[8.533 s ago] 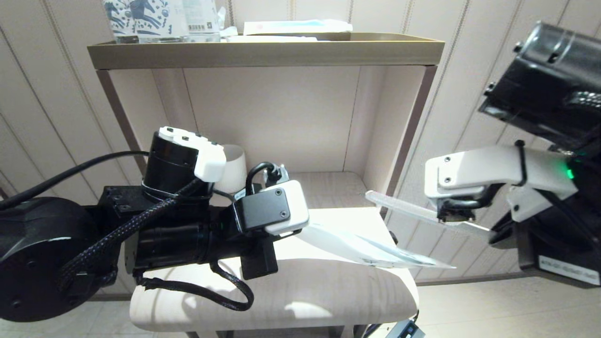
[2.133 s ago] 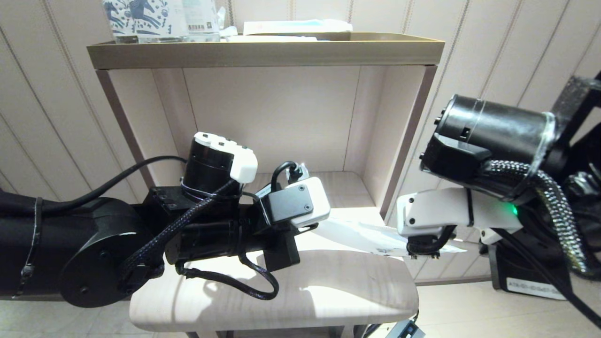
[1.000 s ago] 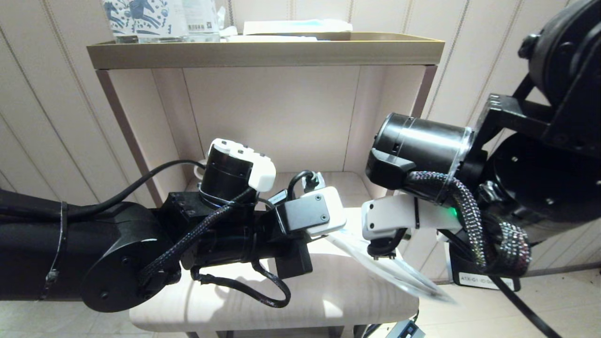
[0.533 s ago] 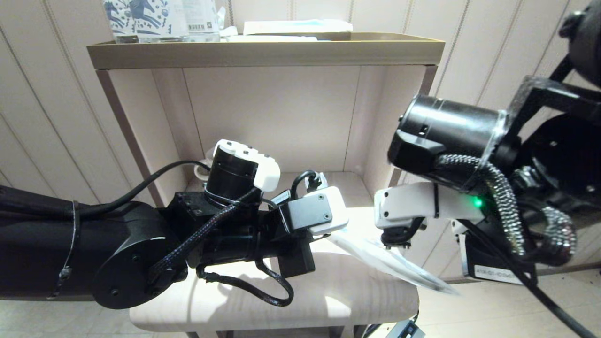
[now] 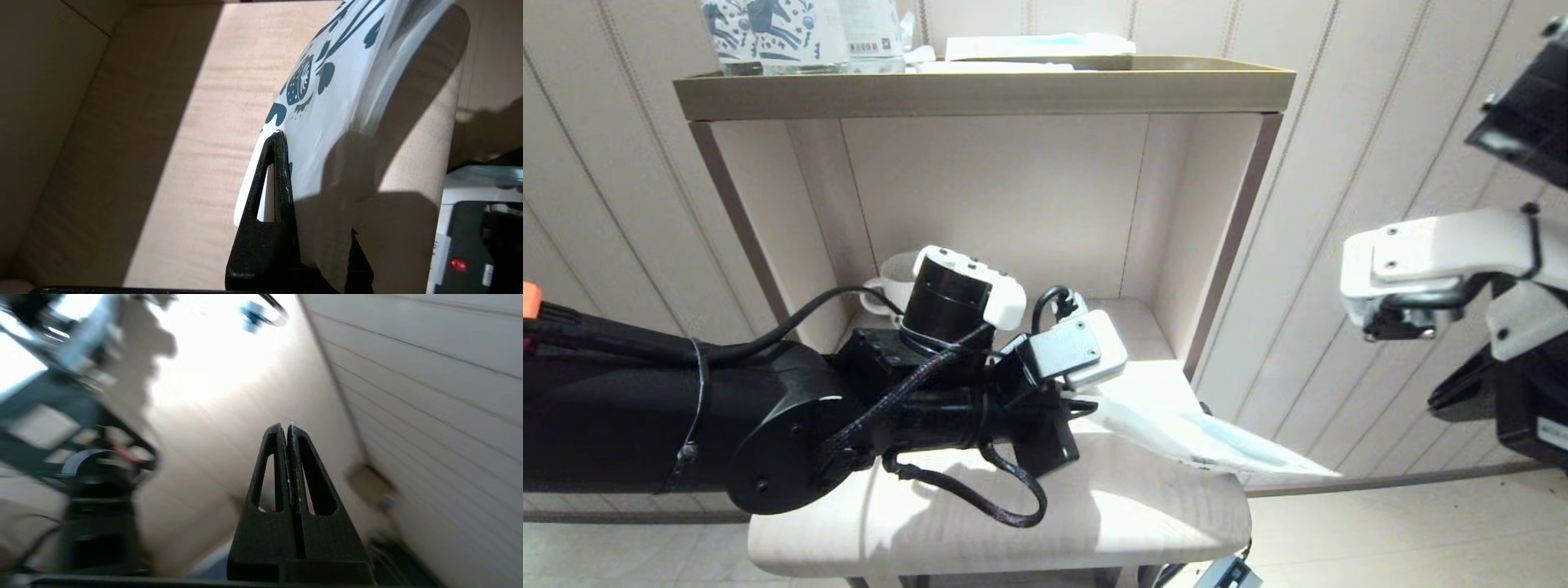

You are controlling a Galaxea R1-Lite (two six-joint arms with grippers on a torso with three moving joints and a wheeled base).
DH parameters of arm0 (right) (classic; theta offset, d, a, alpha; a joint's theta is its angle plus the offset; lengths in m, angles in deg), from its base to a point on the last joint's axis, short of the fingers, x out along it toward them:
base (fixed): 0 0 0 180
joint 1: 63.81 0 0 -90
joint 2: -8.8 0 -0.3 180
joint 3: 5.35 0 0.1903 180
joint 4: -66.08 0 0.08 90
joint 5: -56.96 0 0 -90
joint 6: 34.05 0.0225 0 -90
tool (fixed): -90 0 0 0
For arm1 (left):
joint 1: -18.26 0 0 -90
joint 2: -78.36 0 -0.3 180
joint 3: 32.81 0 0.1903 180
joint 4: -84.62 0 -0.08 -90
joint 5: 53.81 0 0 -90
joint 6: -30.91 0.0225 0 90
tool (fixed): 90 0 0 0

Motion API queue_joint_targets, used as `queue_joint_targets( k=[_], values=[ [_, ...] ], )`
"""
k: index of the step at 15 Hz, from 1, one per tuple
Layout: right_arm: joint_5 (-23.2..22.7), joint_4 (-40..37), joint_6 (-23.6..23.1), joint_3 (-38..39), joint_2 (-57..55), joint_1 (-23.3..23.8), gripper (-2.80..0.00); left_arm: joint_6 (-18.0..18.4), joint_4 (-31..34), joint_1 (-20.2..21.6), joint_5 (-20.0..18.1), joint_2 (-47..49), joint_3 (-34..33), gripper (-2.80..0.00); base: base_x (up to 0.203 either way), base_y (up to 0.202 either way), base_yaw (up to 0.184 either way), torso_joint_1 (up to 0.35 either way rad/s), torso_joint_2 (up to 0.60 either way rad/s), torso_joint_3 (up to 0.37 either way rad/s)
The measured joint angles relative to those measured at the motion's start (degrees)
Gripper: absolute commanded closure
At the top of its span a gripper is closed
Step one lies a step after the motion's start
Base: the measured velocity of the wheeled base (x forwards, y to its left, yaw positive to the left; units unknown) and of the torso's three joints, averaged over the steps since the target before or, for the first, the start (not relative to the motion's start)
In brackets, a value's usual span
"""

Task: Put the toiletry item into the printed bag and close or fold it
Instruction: Hand it to the other hand

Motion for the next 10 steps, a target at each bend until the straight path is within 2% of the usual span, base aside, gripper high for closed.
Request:
queue_joint_targets(
  k=[3,7,10],
  values=[
    [-6.96,0.12,2.62,0.14,2.68,1.55,0.00,-5.57,4.23,1.66,0.21,-0.27,0.59,0.00,0.000,0.000,0.000,0.000,0.00,0.000],
    [-16.48,7.50,14.17,1.12,4.89,2.30,0.00,-11.24,4.73,3.60,1.23,-0.39,0.11,0.00,0.000,0.000,0.000,0.000,0.00,0.000],
    [-19.37,16.24,16.26,6.06,5.39,2.01,0.00,-12.68,4.14,3.71,1.07,-0.12,-0.18,0.00,0.000,0.000,0.000,0.000,0.00,0.000]
  ],
)
